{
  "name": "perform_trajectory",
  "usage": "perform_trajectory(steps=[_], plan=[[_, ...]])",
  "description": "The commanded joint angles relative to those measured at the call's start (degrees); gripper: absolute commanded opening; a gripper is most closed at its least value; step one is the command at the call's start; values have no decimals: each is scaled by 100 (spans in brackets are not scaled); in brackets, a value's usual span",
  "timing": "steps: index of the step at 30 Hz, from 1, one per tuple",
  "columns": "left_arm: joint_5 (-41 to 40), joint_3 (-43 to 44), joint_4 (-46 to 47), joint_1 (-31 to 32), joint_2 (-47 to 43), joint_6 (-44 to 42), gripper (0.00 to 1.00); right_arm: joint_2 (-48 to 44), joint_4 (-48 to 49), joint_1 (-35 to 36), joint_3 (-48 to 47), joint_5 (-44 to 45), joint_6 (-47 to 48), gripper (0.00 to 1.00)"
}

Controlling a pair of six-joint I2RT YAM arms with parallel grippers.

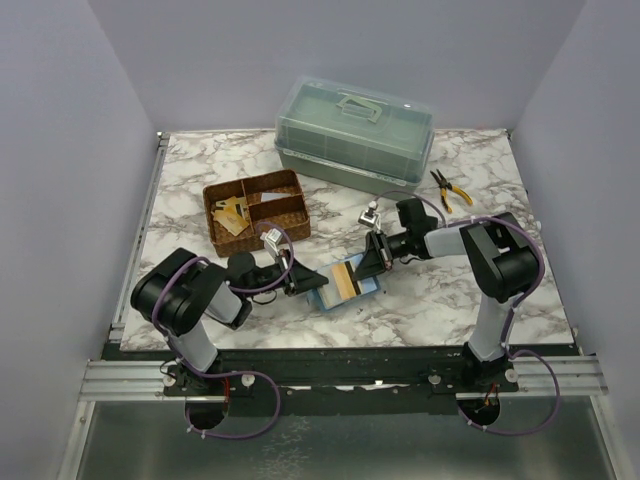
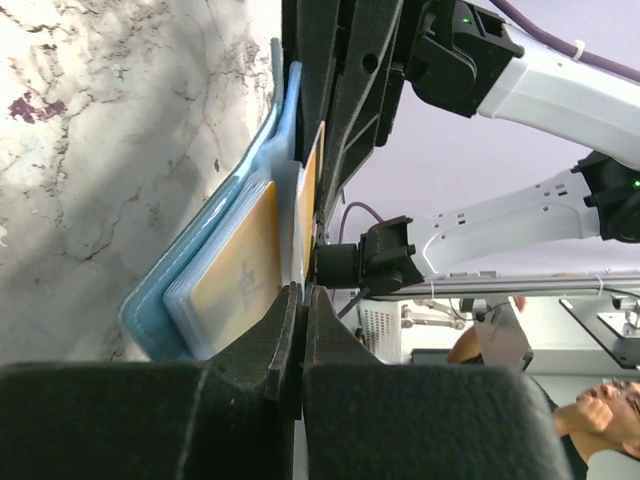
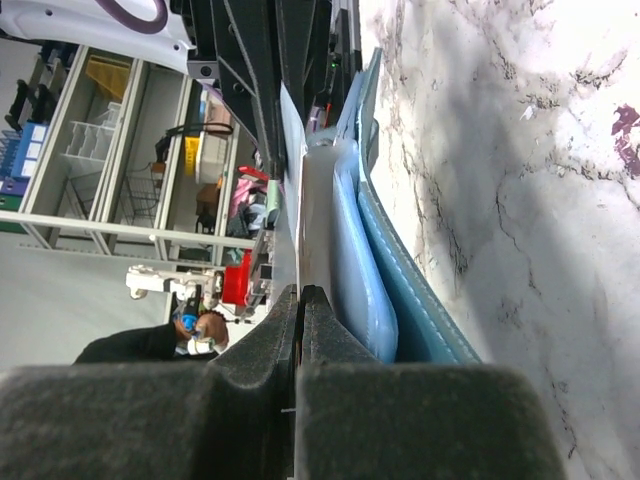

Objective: Take the credit cards out of the card holder
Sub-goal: Remove the credit card from the card holder.

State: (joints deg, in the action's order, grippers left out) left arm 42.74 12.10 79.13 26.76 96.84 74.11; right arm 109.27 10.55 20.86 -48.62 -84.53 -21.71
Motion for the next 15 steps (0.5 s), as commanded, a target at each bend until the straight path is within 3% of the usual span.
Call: perform_trajectory(steps=[1, 15], plan=[[270, 3, 166, -74, -181, -27, 0, -126, -319, -16, -87, -46, 300, 0], [157, 49, 124, -122, 423, 22, 0, -281, -1022, -390, -228, 314, 1050, 0]])
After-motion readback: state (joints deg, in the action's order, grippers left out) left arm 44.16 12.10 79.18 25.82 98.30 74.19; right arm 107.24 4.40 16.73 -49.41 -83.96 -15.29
